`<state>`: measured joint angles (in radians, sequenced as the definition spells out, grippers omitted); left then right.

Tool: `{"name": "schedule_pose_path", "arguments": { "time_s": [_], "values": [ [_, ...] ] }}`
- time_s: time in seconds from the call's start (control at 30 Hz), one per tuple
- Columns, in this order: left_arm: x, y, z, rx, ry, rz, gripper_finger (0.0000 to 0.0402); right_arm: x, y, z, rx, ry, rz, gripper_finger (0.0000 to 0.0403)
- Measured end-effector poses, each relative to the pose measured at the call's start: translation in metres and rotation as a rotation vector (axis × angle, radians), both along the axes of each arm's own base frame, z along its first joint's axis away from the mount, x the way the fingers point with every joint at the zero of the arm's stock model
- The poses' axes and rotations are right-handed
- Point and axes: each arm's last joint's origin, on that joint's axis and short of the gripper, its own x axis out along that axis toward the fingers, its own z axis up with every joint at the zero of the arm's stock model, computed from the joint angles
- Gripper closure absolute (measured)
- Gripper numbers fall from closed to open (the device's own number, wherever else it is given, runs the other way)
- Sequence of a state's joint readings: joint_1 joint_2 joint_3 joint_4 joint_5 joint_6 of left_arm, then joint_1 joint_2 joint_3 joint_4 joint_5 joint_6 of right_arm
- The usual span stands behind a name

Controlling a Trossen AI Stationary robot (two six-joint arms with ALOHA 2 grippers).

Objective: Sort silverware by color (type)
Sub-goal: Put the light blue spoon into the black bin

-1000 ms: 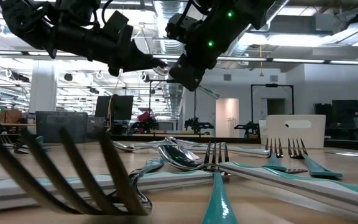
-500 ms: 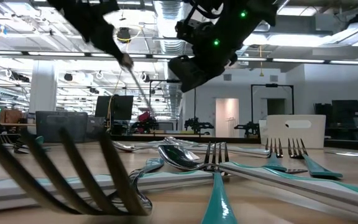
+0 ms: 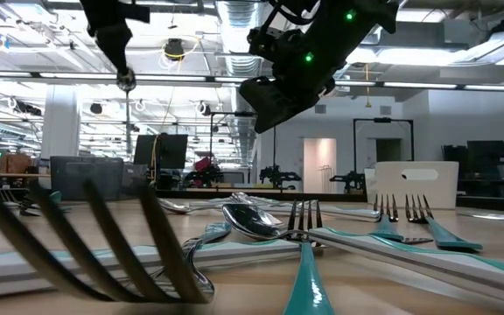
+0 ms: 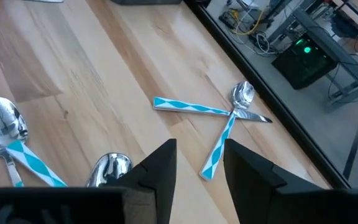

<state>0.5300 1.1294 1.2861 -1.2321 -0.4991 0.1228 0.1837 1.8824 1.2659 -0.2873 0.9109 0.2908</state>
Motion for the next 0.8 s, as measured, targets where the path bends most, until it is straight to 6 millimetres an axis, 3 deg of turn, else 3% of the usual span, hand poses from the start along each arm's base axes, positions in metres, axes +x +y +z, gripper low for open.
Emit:
{"name": "schedule_pose_path", "arguments": {
  "time_s": [0.3,0.47,0.8],
  "values": [
    [-0.013,0.055,-0.022,-0.124,0.143,0.138,0.0402,-0.001,0.000,-0.002,0.051,0.010,0.018,0.0251],
    [-0.015,0.086,-0.044,-0.292,0.148,0.141,0.0401,-0.001,0.000,-0.002,0.059,0.011,0.023,0.0251],
    [-0.011,0.134,-0.095,-0.448,0.270,0.220,0.0401,0.000,0.001,-0.005,0.106,0.002,0.030,0.0251]
  ]
}}
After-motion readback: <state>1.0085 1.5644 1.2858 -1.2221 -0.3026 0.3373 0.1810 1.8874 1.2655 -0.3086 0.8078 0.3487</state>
